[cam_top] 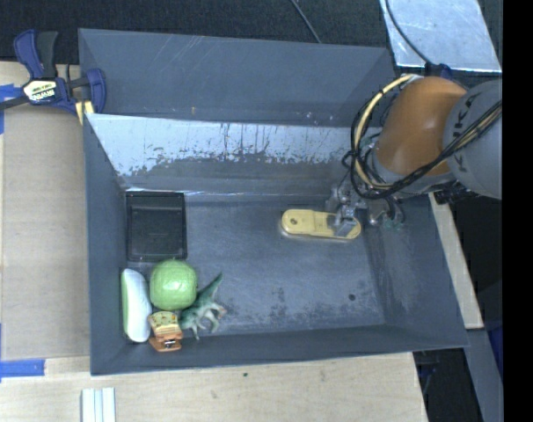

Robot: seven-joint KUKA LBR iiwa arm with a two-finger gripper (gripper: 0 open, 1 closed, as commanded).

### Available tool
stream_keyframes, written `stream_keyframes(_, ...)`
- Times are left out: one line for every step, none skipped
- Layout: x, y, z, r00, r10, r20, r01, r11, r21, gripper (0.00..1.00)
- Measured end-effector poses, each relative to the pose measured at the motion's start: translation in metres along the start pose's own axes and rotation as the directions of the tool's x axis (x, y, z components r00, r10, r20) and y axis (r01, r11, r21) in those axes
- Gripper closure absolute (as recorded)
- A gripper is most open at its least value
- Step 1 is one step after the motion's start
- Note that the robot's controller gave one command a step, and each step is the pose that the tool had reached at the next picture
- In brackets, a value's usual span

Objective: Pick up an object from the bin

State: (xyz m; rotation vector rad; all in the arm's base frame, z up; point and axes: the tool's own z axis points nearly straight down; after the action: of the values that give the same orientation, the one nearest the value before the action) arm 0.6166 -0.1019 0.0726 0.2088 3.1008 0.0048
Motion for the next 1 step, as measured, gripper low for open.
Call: stream_keyframes(-0.0037,0.0056,-0.0997,1.000,0.004,-0.003,-0.004,1.000,-0.001,1.00)
